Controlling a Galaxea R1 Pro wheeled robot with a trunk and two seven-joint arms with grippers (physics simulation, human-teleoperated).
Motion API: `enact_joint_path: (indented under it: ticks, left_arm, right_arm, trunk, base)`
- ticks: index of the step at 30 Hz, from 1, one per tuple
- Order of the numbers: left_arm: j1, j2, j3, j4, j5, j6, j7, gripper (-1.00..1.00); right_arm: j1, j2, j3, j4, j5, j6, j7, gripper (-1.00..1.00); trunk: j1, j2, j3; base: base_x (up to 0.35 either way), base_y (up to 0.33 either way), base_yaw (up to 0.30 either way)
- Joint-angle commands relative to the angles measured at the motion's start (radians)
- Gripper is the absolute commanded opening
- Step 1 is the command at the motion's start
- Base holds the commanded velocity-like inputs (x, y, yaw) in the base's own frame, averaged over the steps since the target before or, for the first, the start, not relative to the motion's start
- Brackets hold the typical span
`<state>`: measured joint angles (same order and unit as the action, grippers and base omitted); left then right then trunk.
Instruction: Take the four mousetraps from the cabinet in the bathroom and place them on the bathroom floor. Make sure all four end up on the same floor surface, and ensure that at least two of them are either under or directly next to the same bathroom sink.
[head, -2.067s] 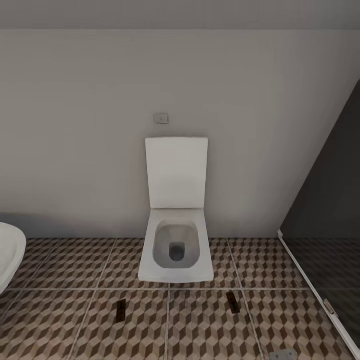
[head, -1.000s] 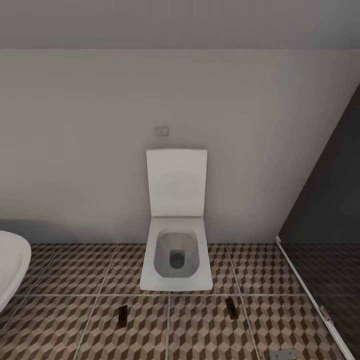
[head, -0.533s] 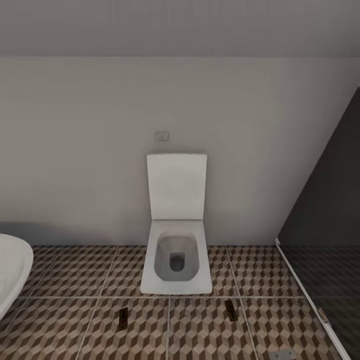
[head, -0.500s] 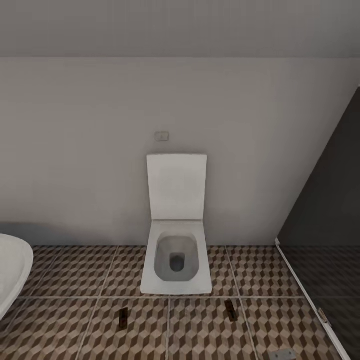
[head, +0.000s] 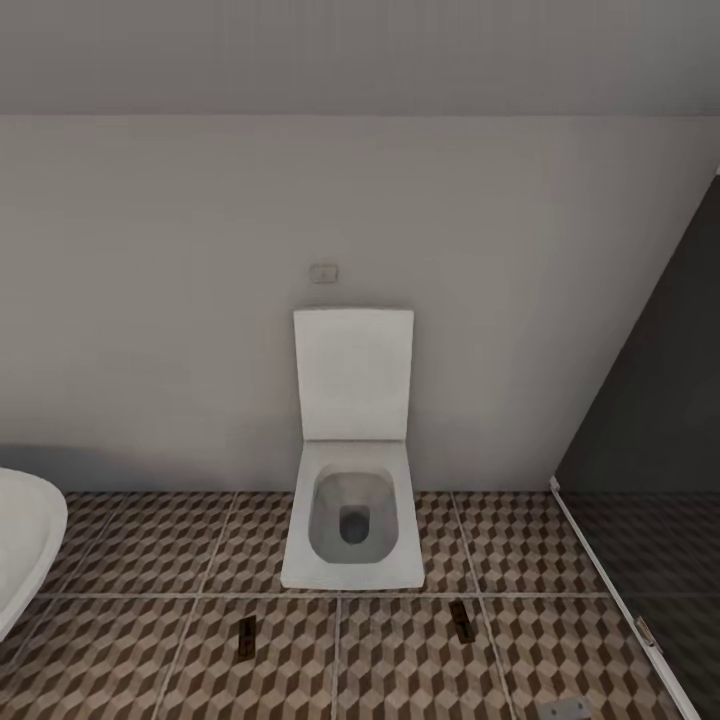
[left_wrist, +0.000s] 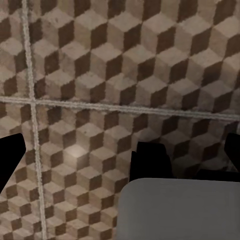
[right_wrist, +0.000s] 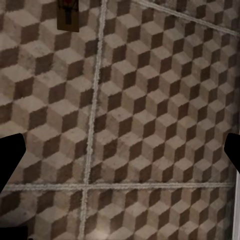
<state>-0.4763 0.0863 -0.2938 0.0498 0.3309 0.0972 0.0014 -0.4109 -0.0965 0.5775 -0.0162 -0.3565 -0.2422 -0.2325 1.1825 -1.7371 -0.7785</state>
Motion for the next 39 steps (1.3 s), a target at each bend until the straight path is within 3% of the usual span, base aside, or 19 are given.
enact_joint_path:
  ticks: [1,17,39]
  left_arm:
    - [-0.001,0.0,-0.008,0.001,0.01,0.002,0.0,1.0]
    - [-0.001,0.002,-0.007,0.001,0.009,-0.012,-0.003,1.0]
    - [0.002,0.003,-0.005,0.001,0.01,-0.031,-0.003,1.0]
  right_arm:
    - [0.0,0.0,0.009,-0.001,-0.009,-0.002,-0.002,1.0]
    - [0.0,0.0,0.009,-0.001,-0.009,-0.002,-0.002,1.0]
    - [0.0,0.0,0.009,-0.002,-0.008,-0.002,-0.002,1.0]
  trunk:
    - [0.0,0.0,-0.001]
    - [0.0,0.0,-0.001]
    - [0.0,0.0,-0.001]
  base:
    - [0.0,0.0,0.0]
    - [-0.028,0.0,0.0]
    - [-0.284,0.0,0.0]
